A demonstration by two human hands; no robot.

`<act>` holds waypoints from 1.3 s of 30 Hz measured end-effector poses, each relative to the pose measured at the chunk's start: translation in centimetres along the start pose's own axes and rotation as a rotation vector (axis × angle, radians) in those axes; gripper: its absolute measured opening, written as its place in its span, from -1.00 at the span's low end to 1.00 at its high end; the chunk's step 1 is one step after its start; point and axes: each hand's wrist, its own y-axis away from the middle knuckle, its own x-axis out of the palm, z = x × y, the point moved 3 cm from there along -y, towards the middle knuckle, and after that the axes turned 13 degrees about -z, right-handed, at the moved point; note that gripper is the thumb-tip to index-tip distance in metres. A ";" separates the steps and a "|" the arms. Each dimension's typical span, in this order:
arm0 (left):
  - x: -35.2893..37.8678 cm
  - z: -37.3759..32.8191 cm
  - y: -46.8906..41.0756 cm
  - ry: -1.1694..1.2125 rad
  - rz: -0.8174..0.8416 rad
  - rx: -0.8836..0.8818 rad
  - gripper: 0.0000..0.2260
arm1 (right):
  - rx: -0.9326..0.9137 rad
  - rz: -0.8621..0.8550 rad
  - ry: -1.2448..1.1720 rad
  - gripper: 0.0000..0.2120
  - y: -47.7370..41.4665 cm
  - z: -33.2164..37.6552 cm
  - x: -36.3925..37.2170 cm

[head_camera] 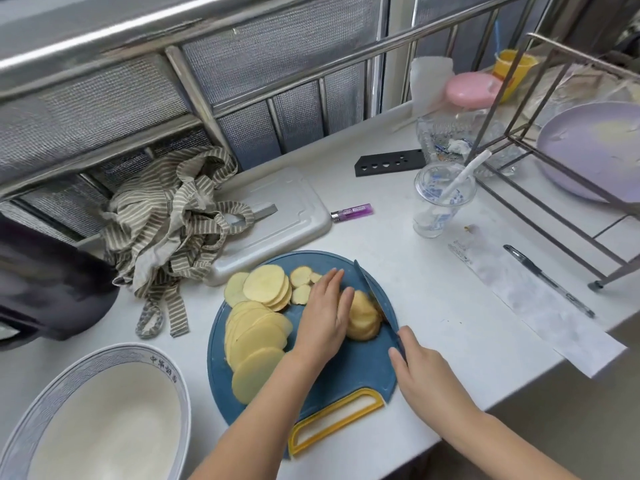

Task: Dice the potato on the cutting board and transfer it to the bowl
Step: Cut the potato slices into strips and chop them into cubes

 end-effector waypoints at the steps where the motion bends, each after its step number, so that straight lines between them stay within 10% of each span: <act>1: -0.2 0.1 -0.3 -0.037 0.012 -0.014 -0.50 | 0.007 0.003 -0.012 -0.92 -0.3 0.2 -0.1; 27: 3.4 -1.8 3.7 0.036 -0.186 -0.083 -0.37 | -0.037 -0.029 -0.118 -0.65 -1.0 1.4 -0.4; 36: 3.2 -1.4 3.7 0.086 -0.317 -0.083 -0.71 | -0.205 -0.094 0.260 -0.46 1.5 2.4 -1.8; 39: 3.4 -1.3 3.6 0.057 -0.309 -0.062 -0.69 | -0.152 -0.044 0.251 -0.72 1.9 1.8 -1.3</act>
